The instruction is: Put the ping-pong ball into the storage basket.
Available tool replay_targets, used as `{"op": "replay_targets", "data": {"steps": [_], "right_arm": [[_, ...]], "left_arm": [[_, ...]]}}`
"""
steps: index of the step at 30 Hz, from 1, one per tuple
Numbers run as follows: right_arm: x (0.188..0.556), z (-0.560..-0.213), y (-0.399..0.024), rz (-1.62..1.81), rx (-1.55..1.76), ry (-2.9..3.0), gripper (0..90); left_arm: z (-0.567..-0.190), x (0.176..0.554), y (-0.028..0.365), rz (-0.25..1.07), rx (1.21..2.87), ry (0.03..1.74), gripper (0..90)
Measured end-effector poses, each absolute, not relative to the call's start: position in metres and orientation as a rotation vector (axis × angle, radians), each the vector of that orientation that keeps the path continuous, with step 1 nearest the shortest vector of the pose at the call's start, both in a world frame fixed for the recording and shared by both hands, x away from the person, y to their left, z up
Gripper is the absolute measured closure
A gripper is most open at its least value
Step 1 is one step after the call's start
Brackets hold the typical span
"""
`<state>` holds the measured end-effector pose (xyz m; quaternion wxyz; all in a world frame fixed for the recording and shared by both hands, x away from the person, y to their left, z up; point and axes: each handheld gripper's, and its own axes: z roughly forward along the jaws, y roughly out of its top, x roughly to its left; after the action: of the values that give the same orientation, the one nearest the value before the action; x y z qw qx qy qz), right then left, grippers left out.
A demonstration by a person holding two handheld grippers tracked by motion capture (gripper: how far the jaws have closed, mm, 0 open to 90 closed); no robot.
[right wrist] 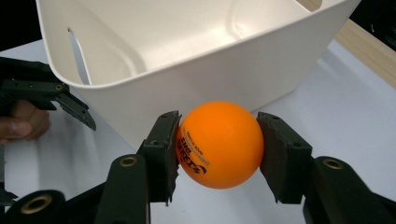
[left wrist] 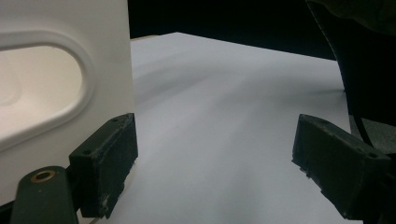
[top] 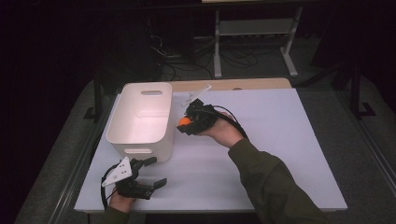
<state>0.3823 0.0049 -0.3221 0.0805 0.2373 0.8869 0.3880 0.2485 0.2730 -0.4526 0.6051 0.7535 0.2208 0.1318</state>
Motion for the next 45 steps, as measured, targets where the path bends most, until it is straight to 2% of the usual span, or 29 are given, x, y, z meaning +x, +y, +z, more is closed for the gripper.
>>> {"op": "replay_targets", "data": {"steps": [45], "right_arm": [[0.395, -0.284, 0.039, 1.21, 0.638, 2.655, 49.7]], "left_arm": [[-0.453, 0.248, 0.273, 0.309, 1.741, 0.51, 14.0]]}}
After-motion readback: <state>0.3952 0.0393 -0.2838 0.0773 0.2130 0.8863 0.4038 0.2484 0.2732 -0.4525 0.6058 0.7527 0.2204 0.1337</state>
